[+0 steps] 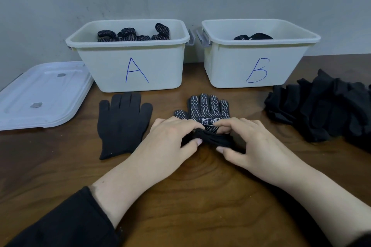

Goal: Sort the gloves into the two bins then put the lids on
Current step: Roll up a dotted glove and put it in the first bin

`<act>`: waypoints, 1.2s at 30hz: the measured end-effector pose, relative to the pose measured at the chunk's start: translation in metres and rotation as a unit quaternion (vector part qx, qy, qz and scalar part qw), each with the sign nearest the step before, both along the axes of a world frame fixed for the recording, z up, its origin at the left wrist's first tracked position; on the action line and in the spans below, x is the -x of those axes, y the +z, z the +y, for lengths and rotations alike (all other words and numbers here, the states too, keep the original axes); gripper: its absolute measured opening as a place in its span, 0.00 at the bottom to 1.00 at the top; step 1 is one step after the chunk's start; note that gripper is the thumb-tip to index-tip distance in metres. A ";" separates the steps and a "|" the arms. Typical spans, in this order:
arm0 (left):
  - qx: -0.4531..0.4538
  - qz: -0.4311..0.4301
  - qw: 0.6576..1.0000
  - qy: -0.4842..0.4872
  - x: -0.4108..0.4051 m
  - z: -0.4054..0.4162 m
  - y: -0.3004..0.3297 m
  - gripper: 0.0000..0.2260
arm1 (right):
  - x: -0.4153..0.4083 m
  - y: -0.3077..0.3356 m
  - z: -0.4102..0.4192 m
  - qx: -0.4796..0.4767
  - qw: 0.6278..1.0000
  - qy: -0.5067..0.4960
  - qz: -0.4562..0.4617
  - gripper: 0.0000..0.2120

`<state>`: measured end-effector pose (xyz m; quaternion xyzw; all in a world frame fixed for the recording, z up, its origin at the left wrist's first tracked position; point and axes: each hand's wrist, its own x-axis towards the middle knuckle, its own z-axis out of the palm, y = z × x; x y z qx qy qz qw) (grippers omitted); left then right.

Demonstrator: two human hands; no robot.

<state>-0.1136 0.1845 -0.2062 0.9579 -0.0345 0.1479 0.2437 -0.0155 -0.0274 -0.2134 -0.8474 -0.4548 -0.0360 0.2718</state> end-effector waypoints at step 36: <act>-0.122 0.036 0.992 0.004 -0.009 0.005 -0.007 0.23 | -0.031 0.004 0.005 -0.001 0.992 0.049 -0.114 0.19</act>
